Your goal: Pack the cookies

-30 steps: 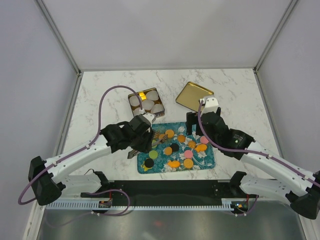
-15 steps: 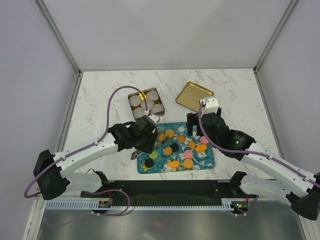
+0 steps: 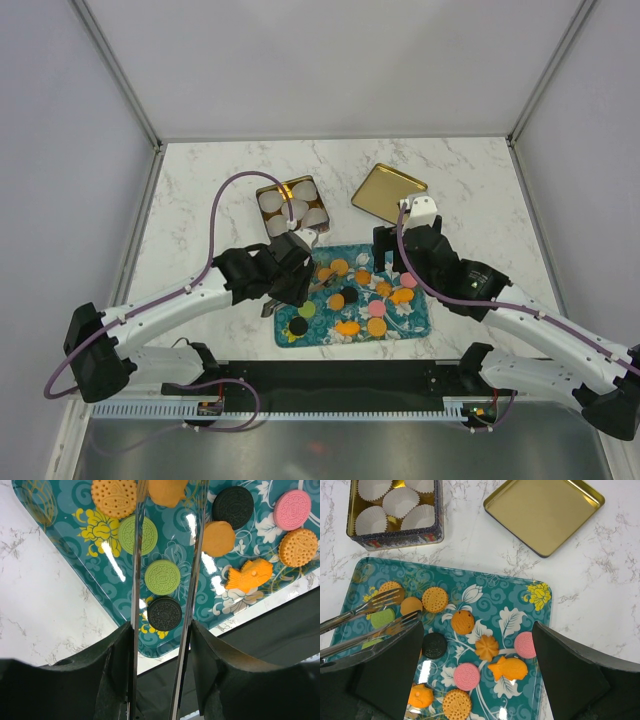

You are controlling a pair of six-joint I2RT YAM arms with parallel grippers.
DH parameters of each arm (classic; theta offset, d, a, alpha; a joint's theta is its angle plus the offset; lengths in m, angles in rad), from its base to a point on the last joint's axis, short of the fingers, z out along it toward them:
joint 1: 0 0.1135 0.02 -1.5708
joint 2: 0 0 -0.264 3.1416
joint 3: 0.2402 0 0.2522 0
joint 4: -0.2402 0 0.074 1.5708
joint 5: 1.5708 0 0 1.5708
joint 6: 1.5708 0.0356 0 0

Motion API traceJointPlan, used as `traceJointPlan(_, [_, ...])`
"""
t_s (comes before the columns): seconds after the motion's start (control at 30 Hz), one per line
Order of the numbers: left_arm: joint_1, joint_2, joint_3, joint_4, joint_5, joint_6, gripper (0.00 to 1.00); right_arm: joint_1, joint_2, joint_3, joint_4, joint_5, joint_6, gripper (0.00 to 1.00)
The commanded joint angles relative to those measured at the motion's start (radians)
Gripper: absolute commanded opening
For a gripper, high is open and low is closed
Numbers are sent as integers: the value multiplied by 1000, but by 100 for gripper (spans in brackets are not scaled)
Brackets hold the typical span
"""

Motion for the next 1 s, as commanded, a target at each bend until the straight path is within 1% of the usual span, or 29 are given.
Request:
traceJointPlan(0.0, [-7,-17,37,14,-34,-2,55,-2,-12,-6,8,-5,7,98])
traceJointPlan(0.17, [-9,-23,34,12,-37,-3,57,-2,-19,-12,8,-7,10,98])
traceJointPlan(0.5, [-9,18,31,26,-33,3,58,-2,-38,-25,8,-11,16,98])
traceJointPlan(0.7, [-9,49,39,40,-28,10,58,-2,-58,-34,8,-8,16,98])
traceJointPlan(0.97, [-10,69,39,49,-25,17,55,-2,-70,-37,5,-10,19,98])
